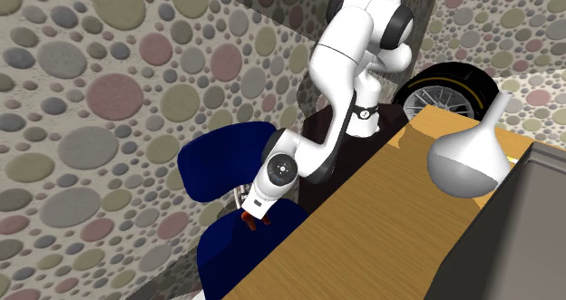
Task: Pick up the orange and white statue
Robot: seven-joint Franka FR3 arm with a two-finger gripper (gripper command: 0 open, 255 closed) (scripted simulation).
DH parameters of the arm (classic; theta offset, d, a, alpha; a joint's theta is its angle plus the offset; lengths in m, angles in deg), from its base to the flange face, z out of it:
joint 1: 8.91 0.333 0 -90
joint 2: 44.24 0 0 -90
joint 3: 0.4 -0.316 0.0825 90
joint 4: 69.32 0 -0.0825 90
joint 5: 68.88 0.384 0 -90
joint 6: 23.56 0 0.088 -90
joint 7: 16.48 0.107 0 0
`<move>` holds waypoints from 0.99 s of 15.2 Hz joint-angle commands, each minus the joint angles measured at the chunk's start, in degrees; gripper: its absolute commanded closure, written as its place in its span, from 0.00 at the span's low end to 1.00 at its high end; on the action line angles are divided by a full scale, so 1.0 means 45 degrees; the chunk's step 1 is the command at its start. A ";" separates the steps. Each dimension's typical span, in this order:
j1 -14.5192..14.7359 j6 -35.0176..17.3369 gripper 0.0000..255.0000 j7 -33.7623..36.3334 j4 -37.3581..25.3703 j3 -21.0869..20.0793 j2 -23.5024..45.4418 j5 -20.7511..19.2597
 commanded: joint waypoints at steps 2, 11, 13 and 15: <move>-0.0004 -0.0050 1.00 0.0012 -0.0012 -0.0001 0.0026 0.0001; 0.0047 0.0315 1.00 -0.0156 0.0174 0.0058 -0.0563 -0.0032; 0.0081 0.0505 1.00 -0.0232 0.0258 0.0086 -0.0851 -0.0047; 0.0114 0.0700 1.00 -0.0309 0.0331 0.0113 -0.1135 -0.0061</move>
